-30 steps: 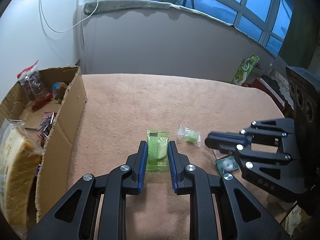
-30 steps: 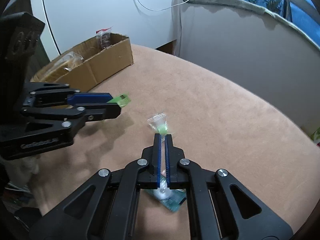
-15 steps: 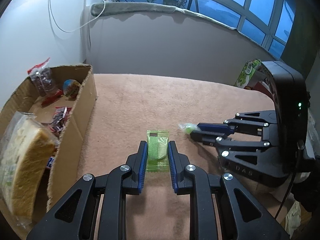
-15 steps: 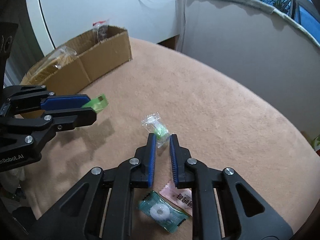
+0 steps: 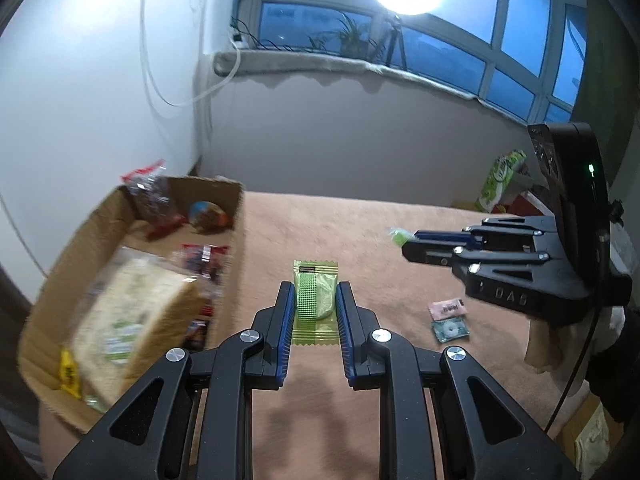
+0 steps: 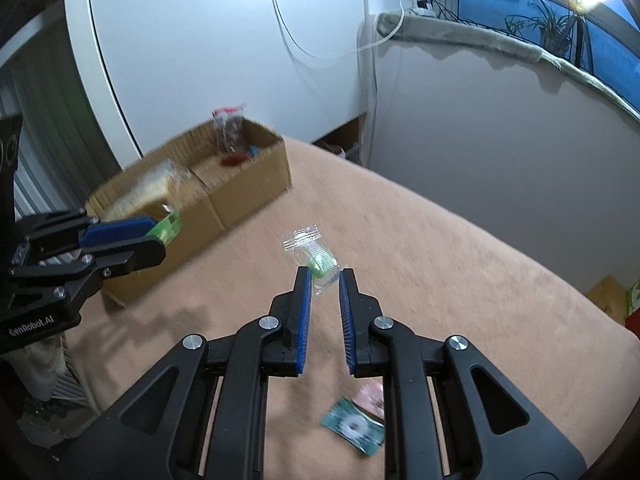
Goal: Organize snacks
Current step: 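Carry the green packet and clear bag over the box with both tools, then open both tools to drop the two snacks into the box, then move both open tools back toward the mint packet and pink candy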
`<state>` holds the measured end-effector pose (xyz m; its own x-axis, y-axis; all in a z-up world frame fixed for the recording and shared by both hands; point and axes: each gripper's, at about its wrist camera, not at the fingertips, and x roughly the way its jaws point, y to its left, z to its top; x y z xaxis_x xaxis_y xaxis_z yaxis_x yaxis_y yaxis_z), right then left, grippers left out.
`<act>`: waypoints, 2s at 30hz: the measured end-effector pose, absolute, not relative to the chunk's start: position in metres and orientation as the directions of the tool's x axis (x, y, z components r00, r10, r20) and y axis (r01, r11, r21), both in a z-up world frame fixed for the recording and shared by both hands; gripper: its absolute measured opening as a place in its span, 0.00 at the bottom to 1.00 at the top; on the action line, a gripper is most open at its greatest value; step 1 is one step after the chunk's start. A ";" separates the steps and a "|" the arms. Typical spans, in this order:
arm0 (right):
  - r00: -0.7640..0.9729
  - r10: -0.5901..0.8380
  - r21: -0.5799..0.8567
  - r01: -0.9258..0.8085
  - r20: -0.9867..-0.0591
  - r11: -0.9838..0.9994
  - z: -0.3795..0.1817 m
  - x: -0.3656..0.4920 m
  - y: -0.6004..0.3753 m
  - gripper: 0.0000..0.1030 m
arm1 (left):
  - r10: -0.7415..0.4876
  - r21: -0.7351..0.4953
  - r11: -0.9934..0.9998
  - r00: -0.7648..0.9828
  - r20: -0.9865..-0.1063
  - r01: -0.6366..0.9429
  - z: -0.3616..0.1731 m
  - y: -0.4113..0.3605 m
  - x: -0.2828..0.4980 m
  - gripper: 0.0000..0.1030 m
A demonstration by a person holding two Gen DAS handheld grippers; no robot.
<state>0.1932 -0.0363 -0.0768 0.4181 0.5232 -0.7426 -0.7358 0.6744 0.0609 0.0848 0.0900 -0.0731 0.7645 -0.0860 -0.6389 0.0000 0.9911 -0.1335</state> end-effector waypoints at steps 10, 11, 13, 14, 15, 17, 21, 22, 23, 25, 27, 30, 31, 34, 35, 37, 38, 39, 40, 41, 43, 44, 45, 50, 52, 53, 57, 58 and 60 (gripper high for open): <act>0.405 0.583 0.077 -0.773 -0.705 0.630 -0.043 0.192 0.013 0.14 | -0.004 -0.126 0.988 0.795 -0.606 -0.091 -0.059 0.137 0.061 0.19; 0.399 0.588 0.081 -0.776 -0.704 0.625 -0.042 0.192 0.018 0.14 | 0.003 -0.125 0.987 0.796 -0.605 -0.099 -0.058 0.140 0.058 0.19; 0.379 0.603 0.097 -0.788 -0.702 0.608 -0.040 0.193 0.032 0.14 | 0.024 -0.122 0.985 0.798 -0.602 -0.122 -0.057 0.150 0.054 0.18; 0.371 0.608 0.103 -0.792 -0.702 0.602 -0.040 0.193 0.038 0.14 | 0.031 -0.122 0.984 0.797 -0.603 -0.131 -0.057 0.154 0.053 0.18; 0.362 0.614 0.111 -0.796 -0.702 0.596 -0.040 0.194 0.045 0.14 | 0.041 -0.123 0.982 0.797 -0.603 -0.143 -0.058 0.160 0.052 0.18; 0.332 0.629 0.134 -0.807 -0.703 0.575 -0.040 0.194 0.060 0.14 | 0.066 -0.124 0.977 0.794 -0.604 -0.175 -0.059 0.171 0.048 0.18; 0.297 0.639 0.151 -0.822 -0.710 0.550 -0.043 0.193 0.089 0.14 | 0.108 -0.122 0.966 0.781 -0.615 -0.230 -0.063 0.192 0.047 0.19; 0.284 0.639 0.156 -0.826 -0.714 0.541 -0.045 0.194 0.098 0.14 | 0.117 -0.122 0.962 0.777 -0.618 -0.242 -0.064 0.197 0.047 0.18; 0.278 0.637 0.157 -0.828 -0.719 0.538 -0.047 0.194 0.103 0.14 | 0.123 -0.125 0.960 0.775 -0.620 -0.252 -0.065 0.200 0.047 0.19; 0.275 0.628 0.147 -0.832 -0.728 0.535 -0.050 0.193 0.115 0.14 | 0.132 -0.126 0.956 0.771 -0.624 -0.265 -0.066 0.206 0.047 0.19; 0.271 0.622 0.140 -0.837 -0.734 0.530 -0.052 0.193 0.125 0.14 | 0.144 -0.121 0.953 0.770 -0.621 -0.276 -0.066 0.209 0.047 0.19; 0.267 0.621 0.136 -0.841 -0.737 0.524 -0.053 0.192 0.133 0.15 | 0.154 -0.120 0.950 0.769 -0.620 -0.288 -0.065 0.213 0.048 0.20; 0.267 0.619 0.134 -0.842 -0.738 0.523 -0.052 0.192 0.134 0.23 | 0.158 -0.121 0.949 0.769 -0.620 -0.292 -0.065 0.214 0.048 0.20; 0.277 0.623 0.129 -0.841 -0.732 0.526 -0.050 0.191 0.135 0.60 | 0.165 -0.123 0.945 0.769 -0.617 -0.302 -0.065 0.218 0.048 0.20; 0.285 0.627 0.126 -0.840 -0.725 0.527 -0.048 0.190 0.134 0.60 | 0.167 -0.121 0.946 0.770 -0.616 -0.302 -0.064 0.218 0.049 0.20; 0.286 0.631 0.128 -0.839 -0.721 0.528 -0.045 0.189 0.132 0.60 | 0.175 -0.117 0.944 0.770 -0.614 -0.308 -0.063 0.218 0.049 0.23; 0.288 0.631 0.132 -0.836 -0.720 0.532 -0.044 0.190 0.130 0.60 | 0.176 -0.117 0.944 0.771 -0.612 -0.309 -0.062 0.218 0.049 0.25; 0.289 0.632 0.135 -0.834 -0.719 0.535 -0.043 0.190 0.129 0.60 | 0.176 -0.116 0.945 0.773 -0.609 -0.306 -0.061 0.217 0.049 0.25; 0.290 0.632 0.136 -0.832 -0.718 0.537 -0.041 0.190 0.126 0.61 | 0.176 -0.115 0.946 0.776 -0.606 -0.304 -0.060 0.215 0.049 0.25; 0.296 0.629 0.131 -0.831 -0.719 0.540 -0.040 0.189 0.124 0.61 | 0.176 -0.115 0.946 0.778 -0.603 -0.302 -0.059 0.214 0.048 0.25; 0.311 0.620 0.115 -0.828 -0.721 0.549 -0.037 0.187 0.117 0.64 | 0.170 -0.118 0.948 0.784 -0.597 -0.295 -0.057 0.211 0.048 0.25; 0.315 0.619 0.113 -0.827 -0.719 0.551 -0.035 0.186 0.115 0.65 | 0.169 -0.117 0.949 0.787 -0.594 -0.291 -0.056 0.209 0.047 0.25; 0.321 0.618 0.109 -0.824 -0.717 0.555 -0.033 0.185 0.111 0.66 | 0.166 -0.115 0.951 0.789 -0.592 -0.286 -0.055 0.206 0.047 0.25; 0.351 0.610 0.099 -0.808 -0.710 0.581 -0.022 0.183 0.087 0.66 | 0.142 -0.114 0.961 0.803 -0.579 -0.253 -0.049 0.191 0.045 0.25; 0.358 0.607 0.097 -0.803 -0.709 0.588 -0.018 0.182 0.076 0.66 | 0.124 -0.120 0.965 0.809 -0.574 -0.233 -0.047 0.183 0.044 0.27; 0.365 0.604 0.093 -0.800 -0.708 0.593 -0.016 0.181 0.069 0.66 | 0.116 -0.123 0.967 0.811 -0.573 -0.225 -0.047 0.180 0.043 0.33; 0.393 0.585 0.080 -0.780 -0.710 0.621 -0.013 0.180 0.035 0.66 | 0.070 -0.135 0.975 0.820 -0.568 -0.177 -0.046 0.159 0.040 0.35; 0.400 0.577 0.076 -0.773 -0.712 0.630 -0.013 0.180 0.025 0.66 | 0.048 -0.144 0.977 0.823 -0.566 -0.157 -0.047 0.151 0.040 0.35; 0.404 0.558 0.082 -0.754 -0.725 0.652 -0.018 0.183 0.001 0.66 | 0.005 -0.165 0.979 0.822 -0.570 -0.120 -0.050 0.140 0.041 0.35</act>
<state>0.1831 0.0006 -0.0175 0.4036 0.5577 -0.7253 -0.7536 0.6522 0.0821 0.0411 0.1397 -0.0502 0.8218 0.0050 -0.5697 -0.1203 0.9789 -0.1649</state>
